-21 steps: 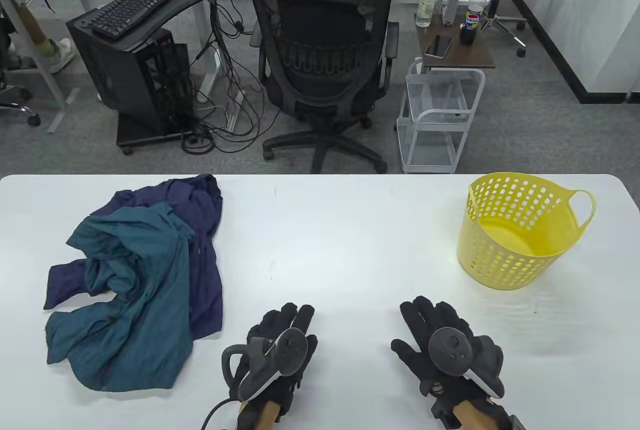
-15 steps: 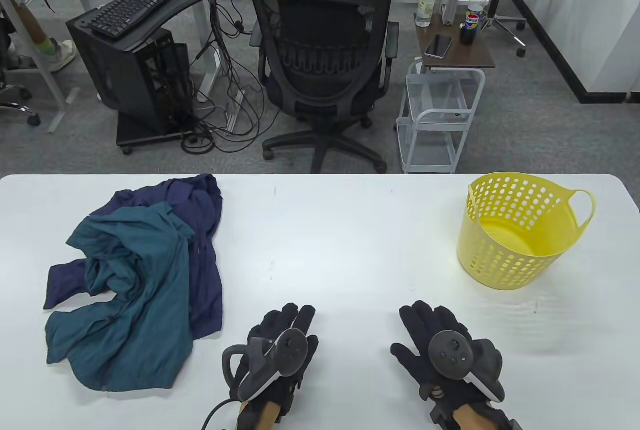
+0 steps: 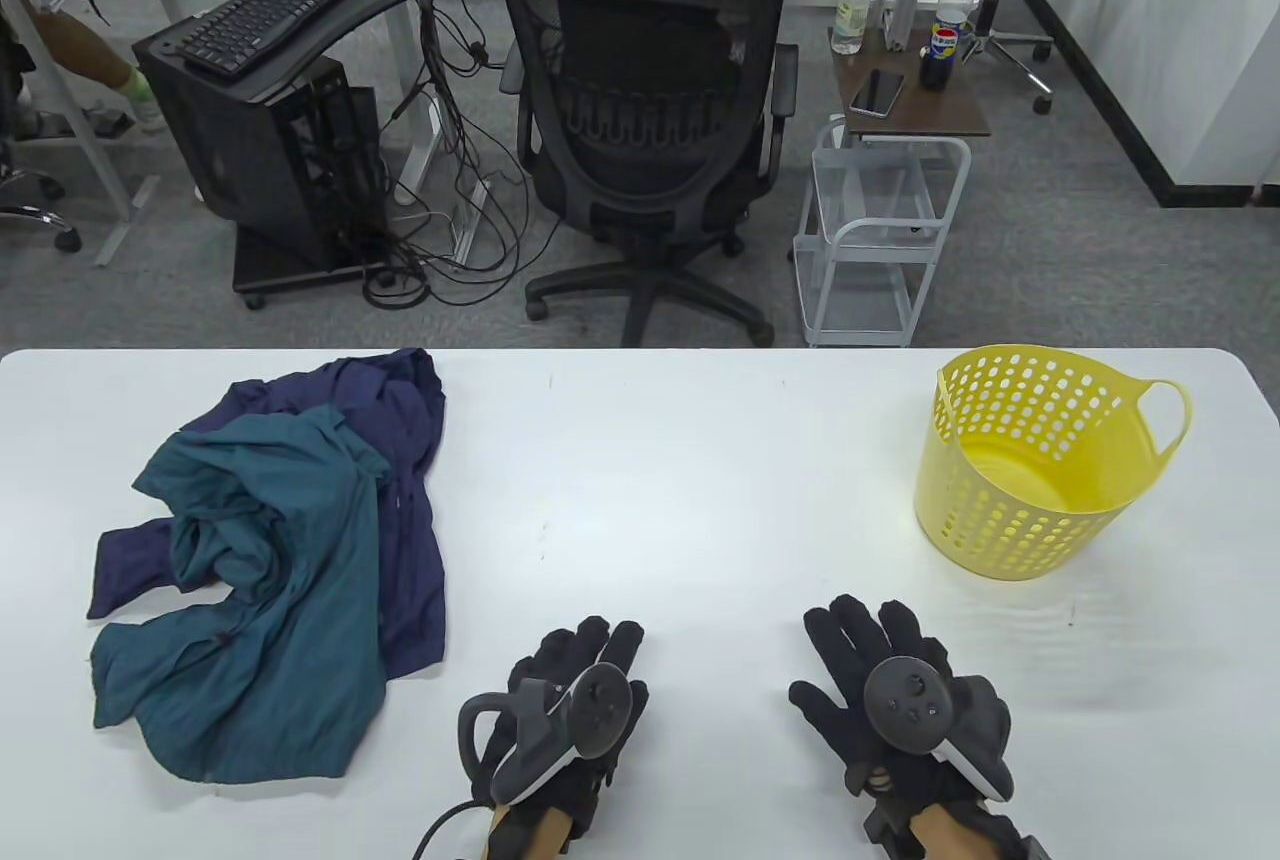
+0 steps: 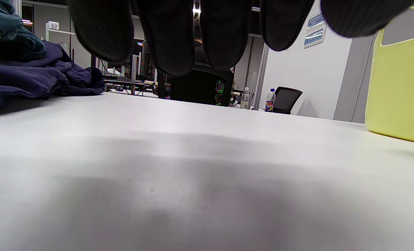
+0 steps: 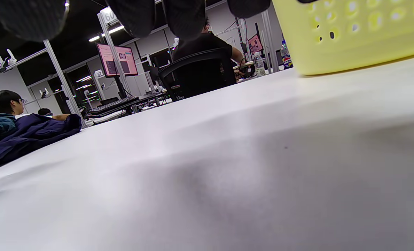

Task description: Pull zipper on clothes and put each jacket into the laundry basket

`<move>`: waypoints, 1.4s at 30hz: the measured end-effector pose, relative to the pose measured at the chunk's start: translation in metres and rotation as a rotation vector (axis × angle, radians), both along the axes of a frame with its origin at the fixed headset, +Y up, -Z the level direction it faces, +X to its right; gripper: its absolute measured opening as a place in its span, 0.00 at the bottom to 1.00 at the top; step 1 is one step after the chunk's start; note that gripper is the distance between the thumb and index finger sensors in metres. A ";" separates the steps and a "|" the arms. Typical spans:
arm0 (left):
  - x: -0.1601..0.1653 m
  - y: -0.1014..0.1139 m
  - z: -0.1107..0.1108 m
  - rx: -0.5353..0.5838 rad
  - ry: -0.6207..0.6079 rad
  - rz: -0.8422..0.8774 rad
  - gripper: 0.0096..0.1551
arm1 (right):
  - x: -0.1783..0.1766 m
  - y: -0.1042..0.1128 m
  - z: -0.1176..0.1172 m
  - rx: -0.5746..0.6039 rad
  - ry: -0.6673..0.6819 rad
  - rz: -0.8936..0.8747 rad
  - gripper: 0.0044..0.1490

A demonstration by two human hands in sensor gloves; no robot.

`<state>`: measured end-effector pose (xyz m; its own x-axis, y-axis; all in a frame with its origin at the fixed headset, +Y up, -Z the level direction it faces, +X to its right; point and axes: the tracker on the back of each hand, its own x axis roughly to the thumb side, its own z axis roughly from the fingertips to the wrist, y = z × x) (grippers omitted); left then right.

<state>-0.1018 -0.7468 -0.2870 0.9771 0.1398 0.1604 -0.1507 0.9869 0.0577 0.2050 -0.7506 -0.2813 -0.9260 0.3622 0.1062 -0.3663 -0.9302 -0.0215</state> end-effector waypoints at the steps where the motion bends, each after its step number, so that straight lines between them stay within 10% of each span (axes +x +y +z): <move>1: 0.000 0.000 0.000 0.001 0.001 0.002 0.36 | 0.000 0.000 0.000 0.003 -0.001 0.004 0.47; 19: -0.063 0.043 -0.064 0.139 0.299 -0.044 0.36 | 0.008 0.004 0.002 0.010 -0.021 -0.027 0.48; 24: -0.118 0.038 -0.070 0.189 0.579 -0.085 0.50 | 0.012 0.002 -0.001 -0.007 -0.035 -0.034 0.48; 32: -0.206 0.004 -0.064 -0.072 0.821 0.094 0.62 | 0.009 0.002 0.000 -0.006 -0.023 -0.025 0.48; 36: -0.214 -0.020 -0.067 -0.176 0.848 0.115 0.59 | 0.005 0.001 0.000 0.002 -0.015 -0.003 0.48; 42: -0.207 -0.011 -0.067 -0.027 0.900 -0.084 0.43 | 0.003 -0.001 0.001 0.004 -0.014 0.015 0.48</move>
